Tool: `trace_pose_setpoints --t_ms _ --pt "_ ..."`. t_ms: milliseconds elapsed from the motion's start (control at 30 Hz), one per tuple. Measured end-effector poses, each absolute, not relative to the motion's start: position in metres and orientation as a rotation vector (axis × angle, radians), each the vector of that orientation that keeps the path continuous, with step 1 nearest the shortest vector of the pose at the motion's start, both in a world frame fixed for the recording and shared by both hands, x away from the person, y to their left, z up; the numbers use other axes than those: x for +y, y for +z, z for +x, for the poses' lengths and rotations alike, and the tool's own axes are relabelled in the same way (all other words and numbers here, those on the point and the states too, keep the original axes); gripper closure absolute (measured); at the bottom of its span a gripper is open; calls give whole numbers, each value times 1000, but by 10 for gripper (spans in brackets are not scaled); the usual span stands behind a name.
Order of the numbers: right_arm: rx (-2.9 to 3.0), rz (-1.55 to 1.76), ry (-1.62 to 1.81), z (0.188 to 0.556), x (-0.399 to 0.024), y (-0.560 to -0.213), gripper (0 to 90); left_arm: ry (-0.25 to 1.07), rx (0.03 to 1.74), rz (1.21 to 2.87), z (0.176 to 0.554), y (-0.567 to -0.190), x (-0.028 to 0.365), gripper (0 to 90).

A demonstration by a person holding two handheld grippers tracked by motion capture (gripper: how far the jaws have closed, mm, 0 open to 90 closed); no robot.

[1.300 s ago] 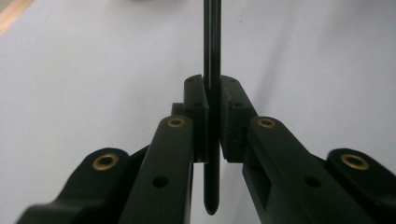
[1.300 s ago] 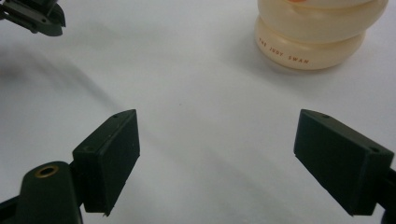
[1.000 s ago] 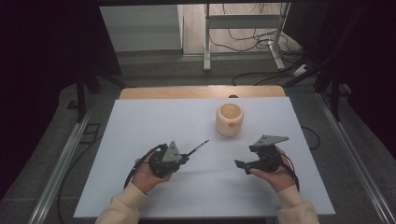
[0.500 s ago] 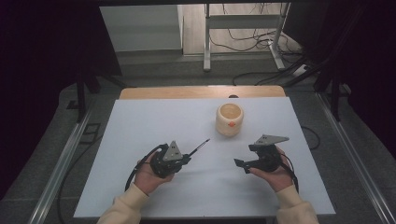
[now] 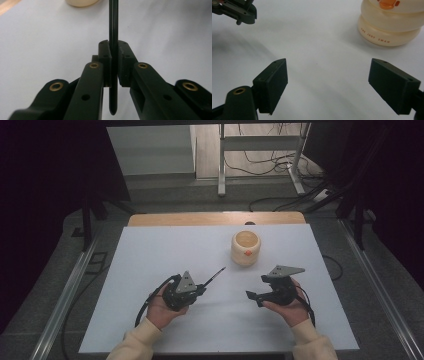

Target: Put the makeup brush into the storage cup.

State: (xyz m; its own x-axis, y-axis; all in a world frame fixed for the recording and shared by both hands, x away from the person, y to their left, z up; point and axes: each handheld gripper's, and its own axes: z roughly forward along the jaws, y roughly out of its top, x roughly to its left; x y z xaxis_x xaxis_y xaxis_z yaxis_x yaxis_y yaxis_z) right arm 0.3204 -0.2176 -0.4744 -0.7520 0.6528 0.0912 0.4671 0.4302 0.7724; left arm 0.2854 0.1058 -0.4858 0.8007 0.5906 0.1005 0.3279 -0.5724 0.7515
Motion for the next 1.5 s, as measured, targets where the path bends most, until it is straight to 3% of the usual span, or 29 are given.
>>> trace_pose_setpoints --t_ms 1500 --pt "2425 972 1365 315 -183 -478 210 446 632 2233 284 -492 80 830"
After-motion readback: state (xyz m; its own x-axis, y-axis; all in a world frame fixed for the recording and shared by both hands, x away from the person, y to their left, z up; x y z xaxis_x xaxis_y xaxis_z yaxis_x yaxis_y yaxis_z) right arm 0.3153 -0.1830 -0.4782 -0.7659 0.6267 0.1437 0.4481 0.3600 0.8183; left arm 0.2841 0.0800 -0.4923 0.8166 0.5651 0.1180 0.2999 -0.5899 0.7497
